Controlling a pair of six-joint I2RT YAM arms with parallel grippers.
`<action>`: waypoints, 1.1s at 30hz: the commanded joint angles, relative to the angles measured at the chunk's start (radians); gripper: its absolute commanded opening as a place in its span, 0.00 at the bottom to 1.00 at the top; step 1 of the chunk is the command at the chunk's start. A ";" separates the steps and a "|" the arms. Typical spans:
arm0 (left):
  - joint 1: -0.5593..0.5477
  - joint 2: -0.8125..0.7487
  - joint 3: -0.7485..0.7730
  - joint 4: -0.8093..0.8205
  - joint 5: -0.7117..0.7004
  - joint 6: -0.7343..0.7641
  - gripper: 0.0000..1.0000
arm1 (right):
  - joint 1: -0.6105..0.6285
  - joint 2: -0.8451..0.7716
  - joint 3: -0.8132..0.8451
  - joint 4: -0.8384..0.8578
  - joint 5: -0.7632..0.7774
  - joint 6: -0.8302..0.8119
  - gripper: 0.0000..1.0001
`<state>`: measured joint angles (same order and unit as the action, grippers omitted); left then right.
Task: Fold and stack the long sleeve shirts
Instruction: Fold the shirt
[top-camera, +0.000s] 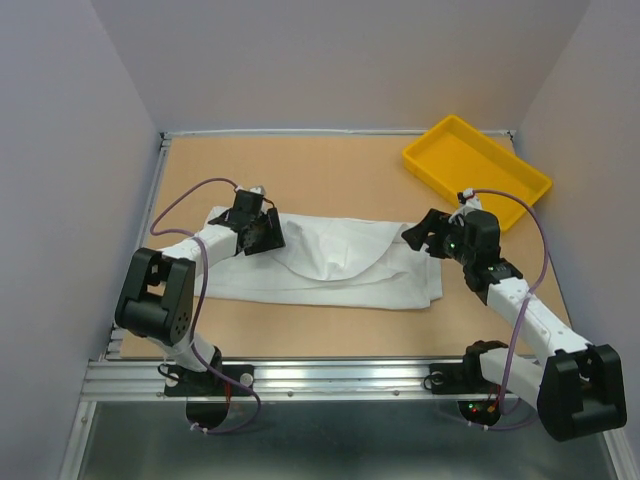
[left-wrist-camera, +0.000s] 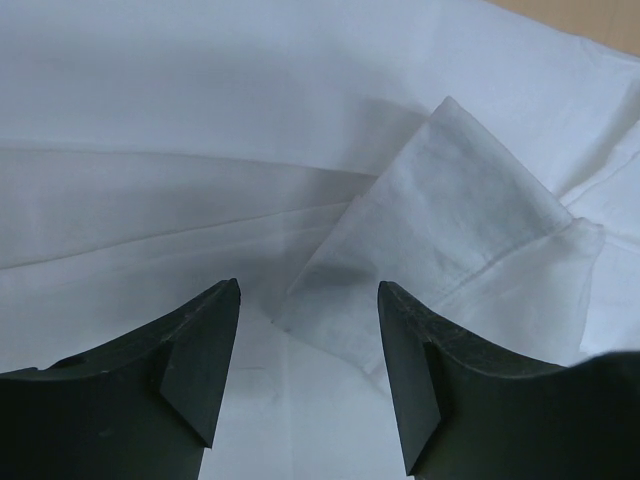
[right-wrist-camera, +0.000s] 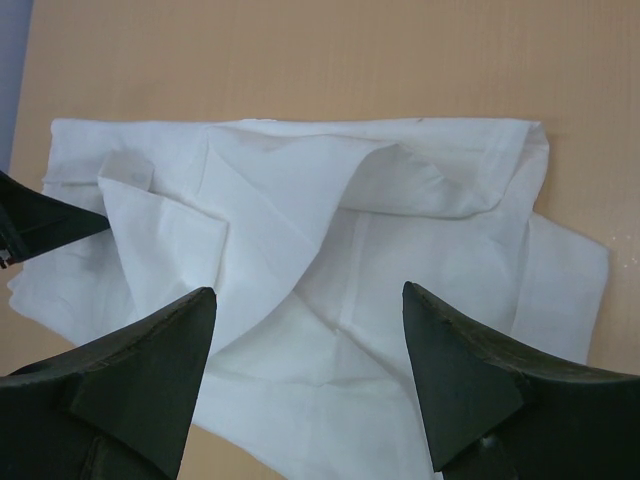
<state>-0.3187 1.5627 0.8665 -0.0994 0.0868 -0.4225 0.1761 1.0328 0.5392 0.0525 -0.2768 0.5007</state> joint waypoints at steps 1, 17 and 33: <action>-0.005 0.016 0.003 0.007 0.014 -0.028 0.68 | -0.006 -0.028 -0.031 0.020 -0.007 -0.016 0.80; -0.019 0.040 0.017 -0.006 0.024 -0.036 0.40 | -0.006 -0.036 -0.047 0.021 0.005 -0.016 0.80; -0.020 -0.220 0.083 -0.253 0.008 -0.047 0.00 | -0.006 -0.050 -0.009 0.017 0.027 -0.014 0.80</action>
<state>-0.3340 1.4704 0.8970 -0.2340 0.1009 -0.4618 0.1761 1.0039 0.5140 0.0502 -0.2695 0.4969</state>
